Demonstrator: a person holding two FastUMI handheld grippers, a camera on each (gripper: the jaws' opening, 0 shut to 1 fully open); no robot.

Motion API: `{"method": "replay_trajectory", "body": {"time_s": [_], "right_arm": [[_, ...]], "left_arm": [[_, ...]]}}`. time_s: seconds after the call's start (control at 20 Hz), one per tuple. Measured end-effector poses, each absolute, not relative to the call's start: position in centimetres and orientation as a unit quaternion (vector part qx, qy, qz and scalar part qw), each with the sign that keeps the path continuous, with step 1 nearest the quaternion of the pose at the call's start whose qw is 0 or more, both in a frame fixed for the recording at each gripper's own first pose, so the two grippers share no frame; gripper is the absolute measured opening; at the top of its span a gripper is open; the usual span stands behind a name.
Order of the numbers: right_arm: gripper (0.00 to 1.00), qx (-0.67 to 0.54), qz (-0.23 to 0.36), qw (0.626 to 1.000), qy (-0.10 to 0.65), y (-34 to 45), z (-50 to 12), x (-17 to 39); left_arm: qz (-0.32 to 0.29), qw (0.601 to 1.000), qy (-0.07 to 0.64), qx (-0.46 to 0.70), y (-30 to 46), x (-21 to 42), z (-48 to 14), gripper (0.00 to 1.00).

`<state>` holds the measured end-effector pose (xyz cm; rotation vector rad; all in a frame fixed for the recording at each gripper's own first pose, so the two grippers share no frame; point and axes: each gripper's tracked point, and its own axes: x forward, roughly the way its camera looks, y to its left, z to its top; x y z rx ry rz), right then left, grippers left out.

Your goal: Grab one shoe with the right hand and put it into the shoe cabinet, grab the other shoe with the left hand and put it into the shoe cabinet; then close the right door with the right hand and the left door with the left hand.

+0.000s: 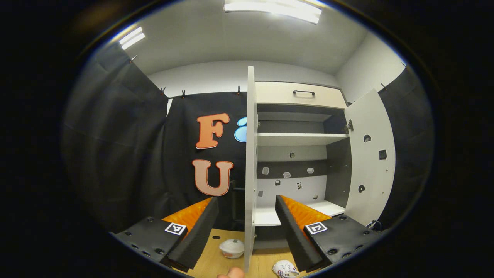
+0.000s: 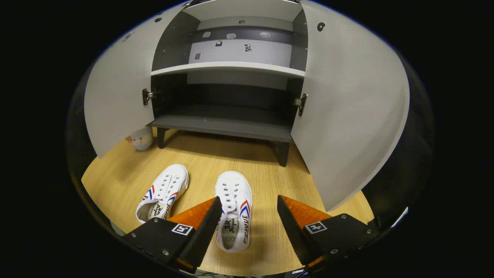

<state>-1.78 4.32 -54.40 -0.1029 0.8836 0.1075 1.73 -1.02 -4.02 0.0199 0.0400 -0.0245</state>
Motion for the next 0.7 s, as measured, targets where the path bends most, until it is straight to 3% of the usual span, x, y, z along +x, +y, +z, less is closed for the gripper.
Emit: {"method": "replay_trajectory", "body": {"time_s": [0.5,0.6,0.65,0.7], "right_arm": [[0.70,-0.044,0.046,0.865,0.498,3.9,-60.4,-2.1],[0.61,-0.033,0.040,0.857,0.513,3.8,-61.5,-2.5],[0.51,-0.021,0.041,0.850,0.525,4.2,-62.2,-2.9],[0.52,-0.012,0.038,0.845,0.533,4.2,-62.9,-3.1]], "left_arm": [[-0.010,1.000,0.020,0.011,-0.7,1.7,-4.8,0.96],[-0.009,1.000,0.019,0.011,-0.7,1.5,-4.9,0.96],[-0.009,1.000,0.019,0.012,-0.6,1.4,-5.0,0.96],[-0.008,1.000,0.019,0.013,-0.5,1.5,-5.0,0.96]]}}
